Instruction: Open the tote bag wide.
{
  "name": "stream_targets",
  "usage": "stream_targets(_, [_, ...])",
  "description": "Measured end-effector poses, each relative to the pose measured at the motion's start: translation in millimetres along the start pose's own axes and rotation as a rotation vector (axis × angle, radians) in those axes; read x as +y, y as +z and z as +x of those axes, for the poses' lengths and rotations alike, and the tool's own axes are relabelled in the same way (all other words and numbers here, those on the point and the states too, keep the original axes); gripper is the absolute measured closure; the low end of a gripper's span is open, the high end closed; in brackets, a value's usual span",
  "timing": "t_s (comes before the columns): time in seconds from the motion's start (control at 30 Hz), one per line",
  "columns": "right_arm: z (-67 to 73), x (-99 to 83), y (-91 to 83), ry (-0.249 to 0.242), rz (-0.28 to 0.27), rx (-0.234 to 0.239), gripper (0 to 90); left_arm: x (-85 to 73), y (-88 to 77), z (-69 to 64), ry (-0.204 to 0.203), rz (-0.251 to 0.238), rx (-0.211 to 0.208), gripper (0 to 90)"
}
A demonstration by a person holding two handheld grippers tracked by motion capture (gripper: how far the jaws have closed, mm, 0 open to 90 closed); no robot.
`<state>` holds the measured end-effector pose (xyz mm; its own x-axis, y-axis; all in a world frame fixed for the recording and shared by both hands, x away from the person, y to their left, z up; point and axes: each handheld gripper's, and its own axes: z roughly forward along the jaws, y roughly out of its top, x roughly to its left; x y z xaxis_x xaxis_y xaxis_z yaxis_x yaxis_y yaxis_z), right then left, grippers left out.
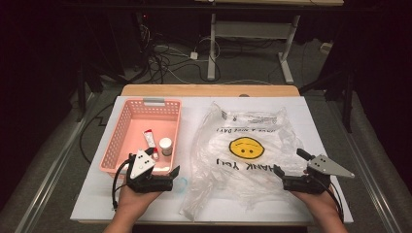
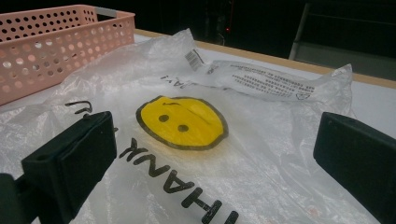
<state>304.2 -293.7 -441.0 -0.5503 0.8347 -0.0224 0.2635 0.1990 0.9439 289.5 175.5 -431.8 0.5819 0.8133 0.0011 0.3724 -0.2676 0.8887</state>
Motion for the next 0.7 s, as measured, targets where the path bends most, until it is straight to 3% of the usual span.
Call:
stream_targets(0.33, [-2.3, 1.3, -1.7, -0.001, -0.001, -0.009, 0.1, -0.4, -0.5, 4.0, -0.036, 0.002, -0.012, 0.0])
stream_targets(0.53, [-8.7, 4.2, -5.3, 0.009, 0.031, -0.029, 0.9, 1.0, -1.9, 3.4, -0.022, 0.004, -0.012, 0.0])
stream_targets(0.63, [-20.2, 3.1, -13.4, 0.021, 0.051, -0.063, 4.4, 2.6, -1.9, 3.1, -0.003, 0.024, -0.016, 0.0])
stream_targets(0.7, [-25.7, -0.2, -18.9, 0.039, 0.078, -0.086, 6.1, 3.7, -2.4, 3.1, -0.011, 0.026, -0.034, 0.0])
